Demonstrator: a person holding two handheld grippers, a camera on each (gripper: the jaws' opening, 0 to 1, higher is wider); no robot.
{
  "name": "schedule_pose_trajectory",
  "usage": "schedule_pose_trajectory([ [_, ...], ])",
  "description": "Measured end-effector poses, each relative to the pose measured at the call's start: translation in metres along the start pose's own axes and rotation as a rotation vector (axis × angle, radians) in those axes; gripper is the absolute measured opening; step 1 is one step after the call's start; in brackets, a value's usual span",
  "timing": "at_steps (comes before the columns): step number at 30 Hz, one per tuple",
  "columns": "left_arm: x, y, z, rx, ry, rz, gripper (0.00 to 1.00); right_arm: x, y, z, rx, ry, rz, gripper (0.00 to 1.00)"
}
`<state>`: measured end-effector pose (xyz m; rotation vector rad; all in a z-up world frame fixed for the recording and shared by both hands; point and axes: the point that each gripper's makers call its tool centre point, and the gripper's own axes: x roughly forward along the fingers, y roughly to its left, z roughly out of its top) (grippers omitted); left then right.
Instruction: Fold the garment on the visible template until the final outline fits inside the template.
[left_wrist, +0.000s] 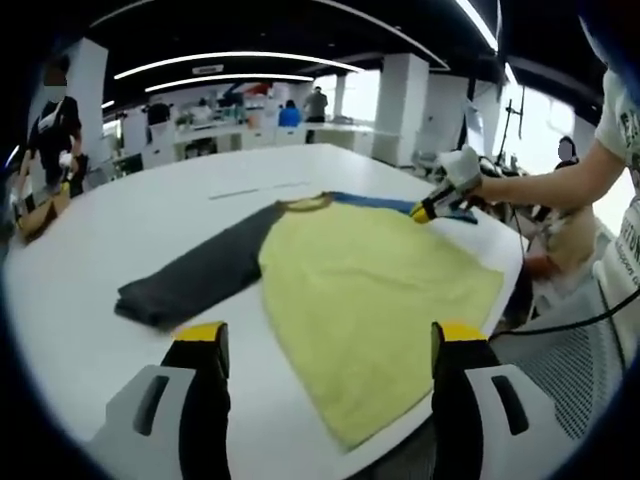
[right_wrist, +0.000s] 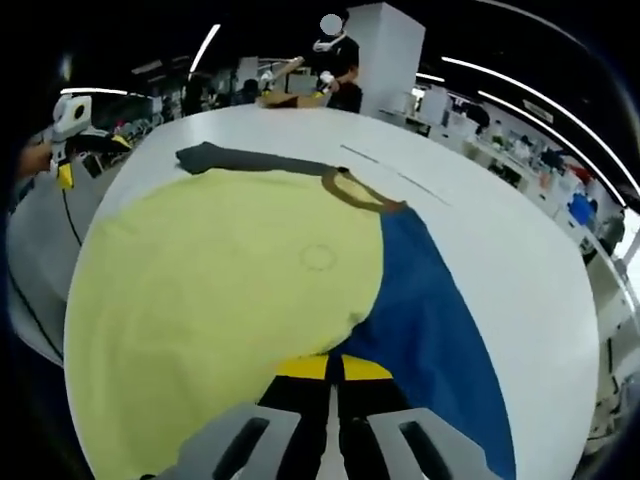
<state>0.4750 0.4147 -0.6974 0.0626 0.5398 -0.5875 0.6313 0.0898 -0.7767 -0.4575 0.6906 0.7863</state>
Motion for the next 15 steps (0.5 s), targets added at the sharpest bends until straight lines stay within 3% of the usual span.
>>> schedule_pose_trajectory([
  [8,0.001,-0.001,0.002,0.007,-0.005,-0.006,0.79,-0.012,-0.017,0.000,0.054,-0.003,-0.110,0.00],
  [15,0.000,0.000,0.003,0.009,-0.010,-0.002,0.79,-0.012,-0.018,-0.004,0.091,0.010,-0.138,0.00],
])
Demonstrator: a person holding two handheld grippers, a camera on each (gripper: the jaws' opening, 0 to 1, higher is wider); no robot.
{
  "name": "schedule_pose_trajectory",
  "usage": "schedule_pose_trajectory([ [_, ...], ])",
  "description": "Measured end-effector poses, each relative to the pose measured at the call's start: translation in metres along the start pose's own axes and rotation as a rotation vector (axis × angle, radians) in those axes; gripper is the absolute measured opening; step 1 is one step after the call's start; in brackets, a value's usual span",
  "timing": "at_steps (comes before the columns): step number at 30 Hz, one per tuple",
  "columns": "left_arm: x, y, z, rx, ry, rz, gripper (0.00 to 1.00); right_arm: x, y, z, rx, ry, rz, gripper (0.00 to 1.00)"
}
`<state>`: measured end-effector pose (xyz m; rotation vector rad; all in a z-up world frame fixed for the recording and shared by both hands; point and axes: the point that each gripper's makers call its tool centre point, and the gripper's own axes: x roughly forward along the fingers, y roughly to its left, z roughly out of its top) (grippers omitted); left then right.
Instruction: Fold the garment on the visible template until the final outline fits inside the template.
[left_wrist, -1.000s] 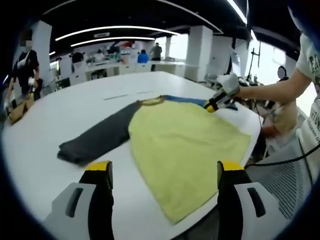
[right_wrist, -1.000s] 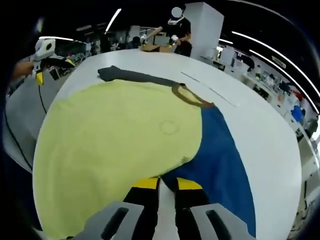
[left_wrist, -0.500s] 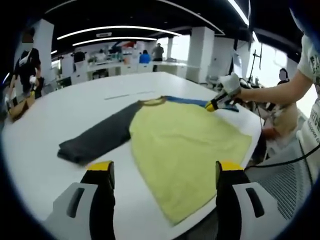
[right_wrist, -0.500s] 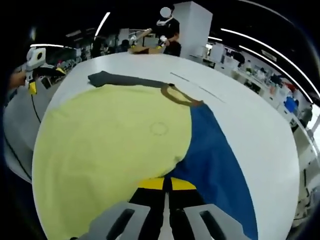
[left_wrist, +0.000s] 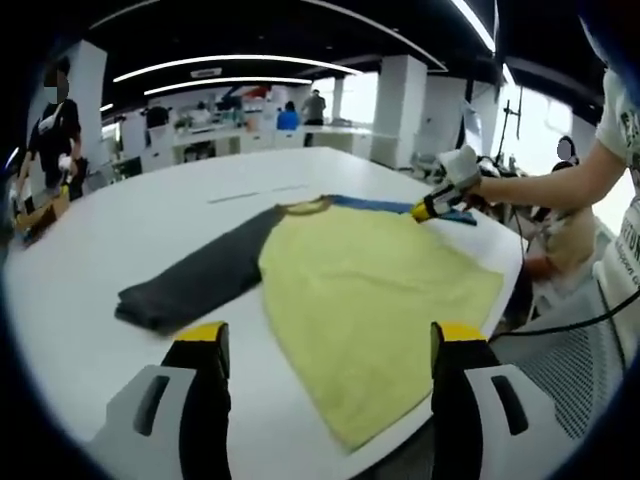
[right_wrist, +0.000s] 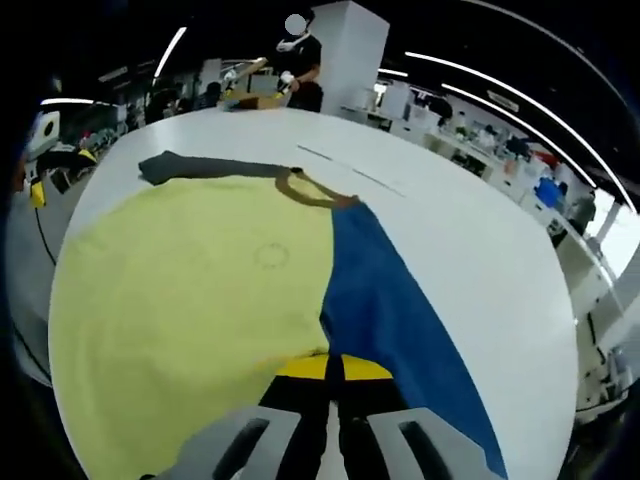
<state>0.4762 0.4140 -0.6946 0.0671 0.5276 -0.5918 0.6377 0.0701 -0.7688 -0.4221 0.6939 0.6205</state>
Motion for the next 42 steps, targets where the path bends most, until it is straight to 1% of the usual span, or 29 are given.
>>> schedule_pose_trajectory([
  [2,0.000,0.000,0.000,-0.002,0.002,0.002,0.80,0.000,0.002,0.000,0.020,-0.003,0.003,0.00],
  [3,0.000,0.000,0.000,-0.003,0.001,0.003,0.80,0.000,0.002,-0.001,0.050,0.001,0.008,0.00],
  [6,0.000,0.002,0.000,-0.002,0.000,0.002,0.81,-0.006,-0.001,0.001,0.103,-0.019,0.000,0.01],
  [7,0.000,0.002,0.000,-0.001,-0.001,0.003,0.81,-0.008,-0.003,0.001,0.118,-0.024,-0.007,0.05],
  [9,0.000,0.002,0.001,-0.001,-0.004,0.001,0.82,-0.014,-0.009,0.000,0.169,-0.030,-0.021,0.15],
  [10,0.000,0.002,0.001,-0.001,-0.004,0.000,0.82,-0.018,-0.012,-0.001,0.209,-0.034,-0.031,0.19],
  [11,0.001,0.002,0.001,0.001,-0.002,-0.002,0.83,-0.021,-0.013,-0.001,0.227,-0.040,-0.035,0.25],
  [17,0.003,-0.004,0.004,0.010,0.002,-0.011,0.86,-0.043,-0.026,-0.011,0.317,-0.050,-0.082,0.45],
  [20,0.004,-0.004,0.004,0.012,-0.001,-0.015,0.88,-0.053,-0.034,-0.018,0.359,-0.048,-0.120,0.54],
  [26,0.005,-0.004,0.002,0.020,0.000,-0.024,0.92,-0.074,-0.048,-0.039,0.447,-0.036,-0.192,0.65],
  [29,0.006,-0.003,0.002,0.023,0.000,-0.025,0.93,-0.083,-0.055,-0.052,0.521,-0.029,-0.233,0.71],
  [31,0.006,-0.002,0.002,0.022,-0.002,-0.025,0.95,-0.089,-0.060,-0.059,0.552,-0.035,-0.249,0.72],
  [33,0.007,-0.001,0.002,0.024,-0.007,-0.019,0.99,-0.096,-0.065,-0.066,0.581,-0.035,-0.275,0.73],
  [38,0.007,-0.002,0.003,0.034,-0.010,-0.023,0.99,-0.110,-0.073,-0.081,0.650,-0.037,-0.312,0.74],
  [39,0.007,-0.002,0.003,0.033,-0.011,-0.023,0.99,-0.116,-0.086,-0.092,0.667,-0.036,-0.319,0.74],
  [42,0.007,-0.003,0.003,0.031,-0.016,-0.024,0.99,-0.120,-0.094,-0.105,0.698,-0.026,-0.342,0.73],
])
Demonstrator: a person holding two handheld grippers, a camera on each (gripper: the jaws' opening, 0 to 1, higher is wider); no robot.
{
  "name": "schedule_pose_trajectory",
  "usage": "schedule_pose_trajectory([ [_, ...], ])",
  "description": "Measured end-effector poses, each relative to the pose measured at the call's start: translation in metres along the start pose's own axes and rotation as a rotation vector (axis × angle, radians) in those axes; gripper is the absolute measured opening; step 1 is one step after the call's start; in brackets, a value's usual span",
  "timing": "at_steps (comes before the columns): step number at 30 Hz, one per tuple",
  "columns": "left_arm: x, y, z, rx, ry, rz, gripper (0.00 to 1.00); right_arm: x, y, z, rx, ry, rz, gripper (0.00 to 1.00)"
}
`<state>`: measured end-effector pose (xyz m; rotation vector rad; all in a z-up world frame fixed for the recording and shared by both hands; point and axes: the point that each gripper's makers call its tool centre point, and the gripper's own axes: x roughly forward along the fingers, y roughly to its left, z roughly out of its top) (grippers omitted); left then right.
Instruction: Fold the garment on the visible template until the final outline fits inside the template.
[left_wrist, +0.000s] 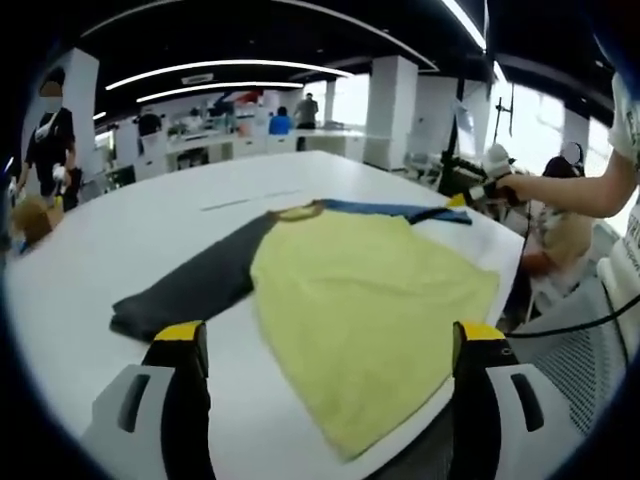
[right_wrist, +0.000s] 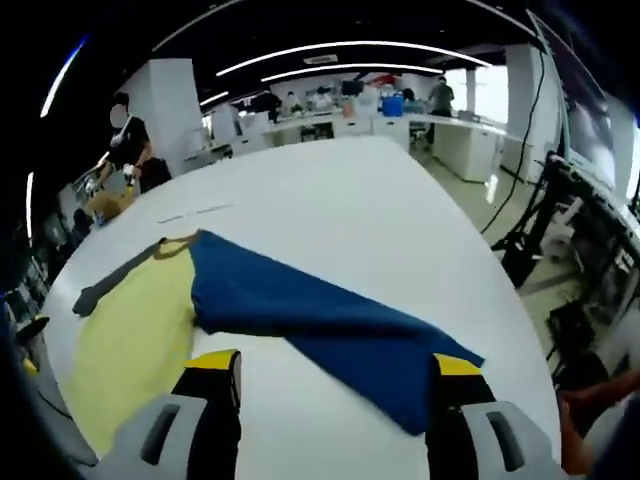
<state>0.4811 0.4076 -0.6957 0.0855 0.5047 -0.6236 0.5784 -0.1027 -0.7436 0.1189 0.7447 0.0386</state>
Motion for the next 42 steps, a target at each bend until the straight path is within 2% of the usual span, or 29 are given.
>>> schedule_pose_trajectory([
  [3,0.000,-0.001,0.000,0.002,-0.001,-0.004,0.99,0.002,-0.016,-0.008,0.036,0.017,-0.047,0.71],
  [8,-0.002,0.000,0.000,0.016,0.000,-0.004,0.99,0.009,-0.039,-0.022,0.067,0.042,-0.090,0.60],
  [12,-0.005,-0.003,0.002,0.013,0.002,-0.001,0.99,0.008,-0.034,-0.025,0.107,0.047,-0.103,0.53],
  [16,-0.007,-0.011,0.007,0.010,-0.004,-0.007,0.99,0.010,-0.046,-0.029,0.140,0.035,-0.128,0.45],
  [22,-0.009,-0.015,0.010,0.017,-0.015,-0.024,0.99,0.003,-0.049,-0.033,0.153,0.036,-0.190,0.30],
  [27,-0.010,-0.017,0.011,0.012,-0.020,-0.025,0.99,0.002,-0.058,-0.035,0.169,0.033,-0.248,0.26],
  [31,-0.009,-0.016,0.009,0.010,-0.013,-0.026,0.98,0.002,-0.056,-0.043,0.187,0.048,-0.263,0.22],
  [34,-0.010,-0.016,0.009,0.008,-0.011,-0.026,0.98,0.003,-0.051,-0.047,0.189,0.050,-0.262,0.16],
  [35,-0.010,-0.015,0.009,0.007,-0.010,-0.027,0.97,0.001,-0.052,-0.046,0.170,0.041,-0.283,0.14],
  [40,-0.009,-0.015,0.007,0.008,-0.002,-0.022,0.97,0.000,-0.045,-0.046,0.148,0.043,-0.295,0.12],
  [42,-0.008,-0.015,0.007,0.007,0.001,-0.021,0.96,0.001,-0.039,-0.045,0.110,0.046,-0.283,0.05],
])
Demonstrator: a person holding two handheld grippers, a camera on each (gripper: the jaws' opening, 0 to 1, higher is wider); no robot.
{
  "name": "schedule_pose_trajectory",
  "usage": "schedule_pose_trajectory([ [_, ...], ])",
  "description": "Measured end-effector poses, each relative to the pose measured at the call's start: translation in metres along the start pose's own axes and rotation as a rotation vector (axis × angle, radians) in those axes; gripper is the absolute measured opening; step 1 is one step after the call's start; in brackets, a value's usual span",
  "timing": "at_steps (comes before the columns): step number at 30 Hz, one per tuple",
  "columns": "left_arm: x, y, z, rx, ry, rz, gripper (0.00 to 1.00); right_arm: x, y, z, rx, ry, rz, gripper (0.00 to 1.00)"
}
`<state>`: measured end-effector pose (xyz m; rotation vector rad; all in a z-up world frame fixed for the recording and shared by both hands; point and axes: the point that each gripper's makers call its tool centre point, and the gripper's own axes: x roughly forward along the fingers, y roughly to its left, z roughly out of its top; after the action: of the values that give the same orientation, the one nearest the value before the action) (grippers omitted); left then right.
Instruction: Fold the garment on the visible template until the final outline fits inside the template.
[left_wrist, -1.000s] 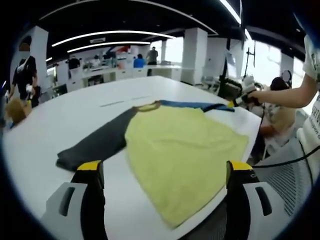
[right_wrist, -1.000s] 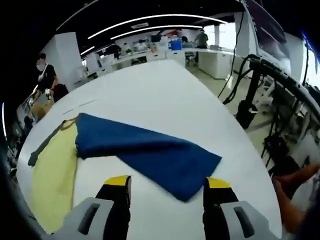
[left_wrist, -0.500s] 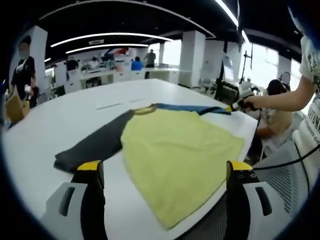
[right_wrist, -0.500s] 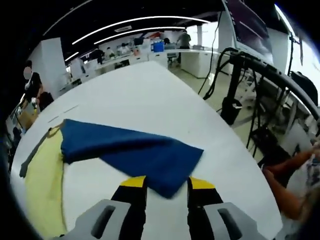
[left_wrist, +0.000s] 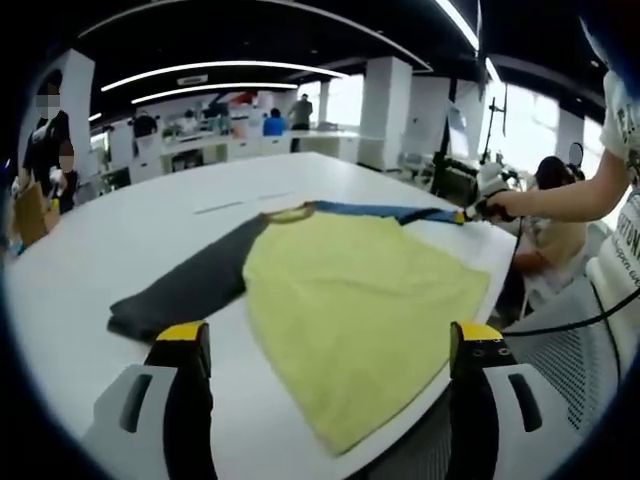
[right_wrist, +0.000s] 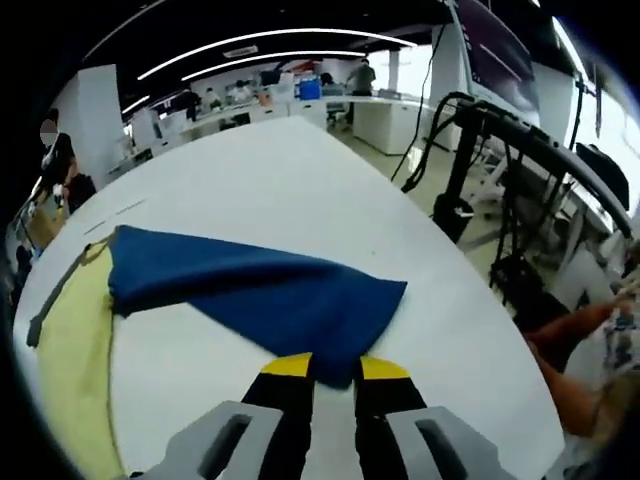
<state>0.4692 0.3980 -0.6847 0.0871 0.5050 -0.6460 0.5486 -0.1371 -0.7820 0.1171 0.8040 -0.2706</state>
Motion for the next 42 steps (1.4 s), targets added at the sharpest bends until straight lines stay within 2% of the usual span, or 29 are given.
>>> schedule_pose_trajectory([
  [2,0.000,-0.001,-0.001,0.001,0.004,-0.001,0.96,-0.002,0.003,0.000,-0.020,0.004,-0.006,0.04],
  [4,0.001,0.000,0.000,0.005,0.004,0.001,0.96,-0.011,0.010,-0.002,-0.013,0.007,0.004,0.00],
  [7,0.000,0.001,0.004,0.011,-0.006,0.006,0.97,-0.025,0.020,-0.007,-0.004,0.025,0.030,0.00],
  [12,-0.001,0.006,0.006,0.018,-0.009,0.016,0.99,-0.039,0.022,-0.008,-0.019,0.034,0.044,0.00],
  [16,-0.001,0.006,0.005,0.018,-0.004,0.018,0.99,-0.046,0.015,-0.005,-0.056,0.031,0.036,0.00],
  [18,0.000,0.006,0.002,0.034,0.010,0.013,0.99,-0.034,-0.001,0.001,-0.067,0.033,0.030,0.00],
  [20,0.001,0.005,0.002,0.044,0.017,0.009,0.99,-0.036,-0.003,0.002,-0.077,0.033,0.030,0.00],
  [22,0.002,0.006,0.003,0.045,0.014,0.007,0.99,-0.026,-0.014,0.005,-0.100,0.043,0.027,0.00],
  [24,0.002,0.007,0.004,0.045,0.012,0.010,0.99,-0.027,-0.017,0.005,-0.129,0.050,0.018,0.00],
  [28,0.003,0.008,0.004,0.041,0.011,0.010,0.99,-0.028,-0.017,0.004,-0.121,0.055,0.022,0.00],
  [32,0.003,0.006,0.002,0.046,0.021,0.004,0.99,-0.007,-0.034,0.008,-0.102,0.067,0.028,0.00],
  [36,0.003,0.006,0.003,0.044,0.021,0.004,0.99,-0.015,-0.030,0.002,-0.065,0.080,0.017,0.01],
  [38,0.002,0.005,0.003,0.047,0.022,0.005,0.99,-0.021,-0.026,0.002,-0.001,0.070,0.024,0.04],
  [40,0.001,0.007,0.003,0.046,0.023,0.007,0.99,-0.017,-0.032,0.006,0.040,0.072,0.032,0.08],
  [42,0.001,0.008,0.001,0.046,0.031,0.011,0.99,-0.010,-0.041,0.009,0.043,0.072,0.026,0.11],
])
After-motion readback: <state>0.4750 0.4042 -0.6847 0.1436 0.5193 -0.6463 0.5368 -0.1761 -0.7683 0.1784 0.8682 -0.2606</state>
